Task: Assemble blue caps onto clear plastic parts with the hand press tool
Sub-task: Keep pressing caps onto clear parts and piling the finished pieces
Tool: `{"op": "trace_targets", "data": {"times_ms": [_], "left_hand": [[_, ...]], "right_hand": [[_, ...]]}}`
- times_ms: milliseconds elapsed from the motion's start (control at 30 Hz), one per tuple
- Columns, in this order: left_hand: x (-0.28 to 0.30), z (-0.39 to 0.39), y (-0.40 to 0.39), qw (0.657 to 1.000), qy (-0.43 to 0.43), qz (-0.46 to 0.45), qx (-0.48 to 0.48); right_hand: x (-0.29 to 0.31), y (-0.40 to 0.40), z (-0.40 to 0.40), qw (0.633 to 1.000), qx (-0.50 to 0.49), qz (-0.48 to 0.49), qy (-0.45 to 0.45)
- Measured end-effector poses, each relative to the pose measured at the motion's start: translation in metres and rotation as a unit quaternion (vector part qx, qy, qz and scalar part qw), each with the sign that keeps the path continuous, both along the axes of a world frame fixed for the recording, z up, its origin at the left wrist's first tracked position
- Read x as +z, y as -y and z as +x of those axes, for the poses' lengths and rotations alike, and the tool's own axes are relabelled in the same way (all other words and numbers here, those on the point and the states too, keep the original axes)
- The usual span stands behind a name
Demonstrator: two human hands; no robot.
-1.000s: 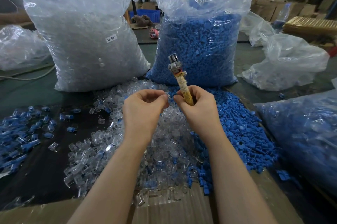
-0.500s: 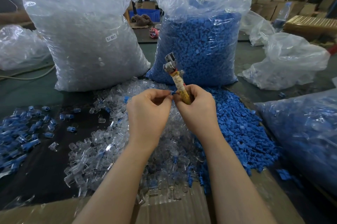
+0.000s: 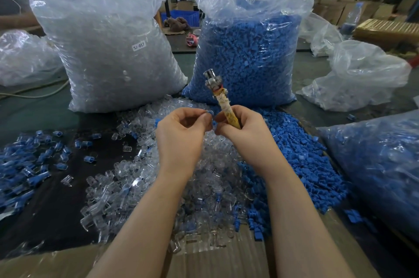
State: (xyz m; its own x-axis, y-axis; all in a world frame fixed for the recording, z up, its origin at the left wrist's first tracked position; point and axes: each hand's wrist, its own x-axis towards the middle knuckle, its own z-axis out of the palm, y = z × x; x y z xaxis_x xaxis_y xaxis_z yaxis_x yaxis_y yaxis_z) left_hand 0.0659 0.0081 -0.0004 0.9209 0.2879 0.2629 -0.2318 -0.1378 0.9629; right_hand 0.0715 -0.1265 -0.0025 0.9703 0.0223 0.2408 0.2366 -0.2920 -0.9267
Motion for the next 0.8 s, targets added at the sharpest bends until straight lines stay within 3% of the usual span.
{"op": "trace_targets", "data": {"times_ms": [267,800], "left_hand": [[0.007,0.002,-0.005,0.990,0.004,-0.138,-0.022],[0.006,0.004,-0.008,0.987,0.020,-0.153,-0.037]], "right_hand": [[-0.004,0.018,-0.001,0.994,0.059,-0.075,-0.061],[-0.002,0.021,-0.005,0.983,0.120,-0.098,-0.096]]}}
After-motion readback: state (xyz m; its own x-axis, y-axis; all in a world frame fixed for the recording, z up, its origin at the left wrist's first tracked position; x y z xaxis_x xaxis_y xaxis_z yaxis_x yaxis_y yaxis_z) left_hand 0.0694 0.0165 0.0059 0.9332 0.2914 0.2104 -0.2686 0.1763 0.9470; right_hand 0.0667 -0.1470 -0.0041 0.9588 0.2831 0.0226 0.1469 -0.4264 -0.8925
